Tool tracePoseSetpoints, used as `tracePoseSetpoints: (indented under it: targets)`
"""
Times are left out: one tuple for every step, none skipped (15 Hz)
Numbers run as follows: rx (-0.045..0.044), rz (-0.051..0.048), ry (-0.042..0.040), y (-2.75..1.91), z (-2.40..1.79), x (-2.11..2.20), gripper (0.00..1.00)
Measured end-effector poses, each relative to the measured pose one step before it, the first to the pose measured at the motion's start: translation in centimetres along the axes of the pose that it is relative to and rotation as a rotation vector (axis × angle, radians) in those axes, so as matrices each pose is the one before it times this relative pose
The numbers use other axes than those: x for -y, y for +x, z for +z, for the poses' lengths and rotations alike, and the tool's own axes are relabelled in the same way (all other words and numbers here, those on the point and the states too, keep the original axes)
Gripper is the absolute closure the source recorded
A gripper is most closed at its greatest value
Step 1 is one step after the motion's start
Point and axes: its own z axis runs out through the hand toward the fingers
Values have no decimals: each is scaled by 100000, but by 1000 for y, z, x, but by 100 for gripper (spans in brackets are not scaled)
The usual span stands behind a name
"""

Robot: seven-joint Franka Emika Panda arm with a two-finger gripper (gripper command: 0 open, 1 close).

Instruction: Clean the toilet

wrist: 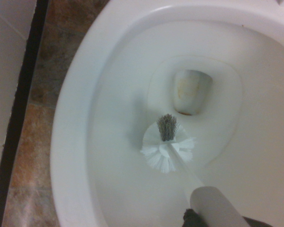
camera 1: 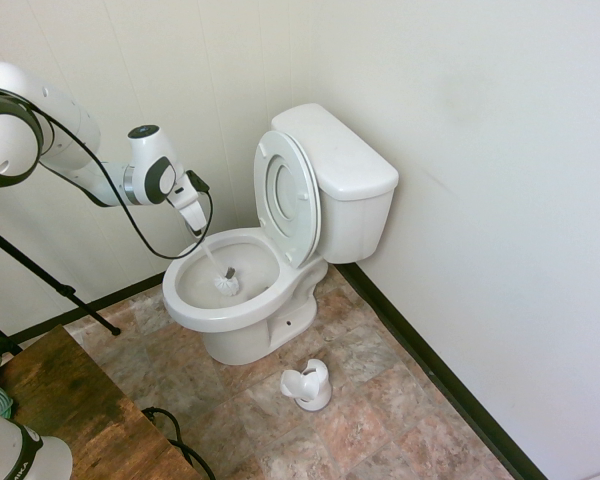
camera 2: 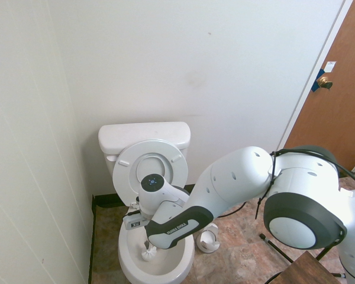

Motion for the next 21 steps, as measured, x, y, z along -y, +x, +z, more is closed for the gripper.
tracePoseSetpoints:
  targets:
    - [321, 201, -358, 383, -53, -872, 100]
    - [403, 535, -266, 630, -22, -812, 100]
    - [681, 746, -290, 808, 9, -725, 100]
    - [527, 846, -30, 968, -25, -627, 100]
    - [446, 1068, 166, 1082, -110, -606, 100]
    - [361, 1272, 236, 1162, -122, -569, 100]
    - [441, 1413, 152, 1277, -203, -567, 100]
    - [415, 1491, 91, 1452, -135, -490, 100]
    - [363, 1629, 201, 1593, -125, -381, 100]
    - [271, 1491, 263, 1386, -46, -262, 100]
    - [9, 1368, 443, 1242, -85, -119, 100]
    - [-294, 1204, 675, 1195, -112, 126, 100]
    - [-457, 1048, 530, 964, 86, 284, 100]
    - [-581, 816, 389, 778, 278, 448, 100]
    - [-756, 557, 499, 648, 423, 687, 100]
    - [-707, 289, 698, 493, 434, 797, 100]
    - [-577, 168, 787, 373, 343, 945, 100]
    - [-533, 143, 438, 247, 332, 882, 100]
    - [-693, 320, 465, 163, 236, 913, 100]
    - [-669, 141, 256, 34, 230, 840, 100]
    - [-534, 25, 269, -168, 283, 737, 100]
